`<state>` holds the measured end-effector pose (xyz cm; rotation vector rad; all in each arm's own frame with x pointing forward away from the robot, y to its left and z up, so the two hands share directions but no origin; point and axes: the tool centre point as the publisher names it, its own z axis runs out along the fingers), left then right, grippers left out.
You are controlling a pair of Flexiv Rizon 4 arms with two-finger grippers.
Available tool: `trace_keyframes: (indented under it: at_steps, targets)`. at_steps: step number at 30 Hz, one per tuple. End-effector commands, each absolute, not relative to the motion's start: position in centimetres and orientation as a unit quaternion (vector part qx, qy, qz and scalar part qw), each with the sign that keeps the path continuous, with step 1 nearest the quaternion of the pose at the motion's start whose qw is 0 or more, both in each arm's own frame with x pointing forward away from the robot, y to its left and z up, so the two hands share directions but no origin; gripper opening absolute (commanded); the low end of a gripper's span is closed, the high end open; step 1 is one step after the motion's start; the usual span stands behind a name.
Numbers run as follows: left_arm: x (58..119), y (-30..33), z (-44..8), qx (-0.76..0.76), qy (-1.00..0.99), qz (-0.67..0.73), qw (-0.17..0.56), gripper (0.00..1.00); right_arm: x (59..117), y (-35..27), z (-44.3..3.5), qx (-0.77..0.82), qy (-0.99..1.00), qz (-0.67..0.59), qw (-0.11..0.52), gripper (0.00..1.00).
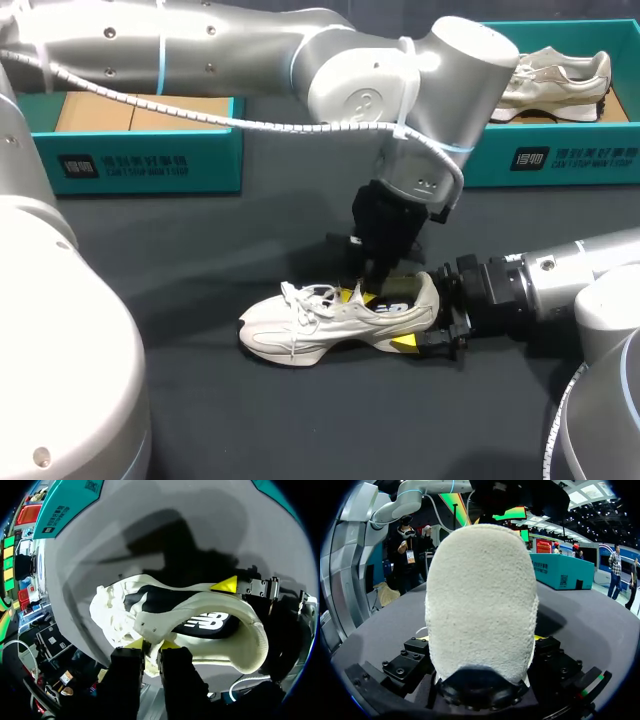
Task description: Take the shoe out of the shoebox, open the shoe tongue, remove and reinsert the insole, then place the shoe into the shoebox
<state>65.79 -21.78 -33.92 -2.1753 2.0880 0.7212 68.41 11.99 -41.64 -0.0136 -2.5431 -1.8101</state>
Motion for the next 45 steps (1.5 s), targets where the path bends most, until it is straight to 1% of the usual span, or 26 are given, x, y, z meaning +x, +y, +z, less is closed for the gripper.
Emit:
trace_keyframes:
  at_steps: [1,3,16,30,45]
  targets:
    - [65.4,-21.1,-33.2,-0.702,0.676,0.221,0.020,0.01,68.4,12.0,-41.6,-0.005,-0.816,-0.578,0.010,0.00]
    - [65.2,-20.9,-32.9,-0.702,0.678,0.217,0.017,0.00,68.4,12.0,-41.6,-0.005,-0.816,-0.578,0.010,0.00]
    - [63.3,-18.9,-31.4,-0.716,0.682,0.150,0.015,0.00,68.4,12.0,-41.6,-0.005,-0.816,-0.578,0.010,0.00]
    - [63.0,-15.1,-30.3,-0.744,0.667,0.033,-0.032,0.00,68.4,12.0,-41.6,-0.005,-0.816,-0.578,0.010,0.00]
    - [62.8,-12.3,-31.8,-0.760,0.648,0.009,-0.049,0.00,68.4,12.0,-41.6,-0.005,-0.816,-0.578,0.010,0.00]
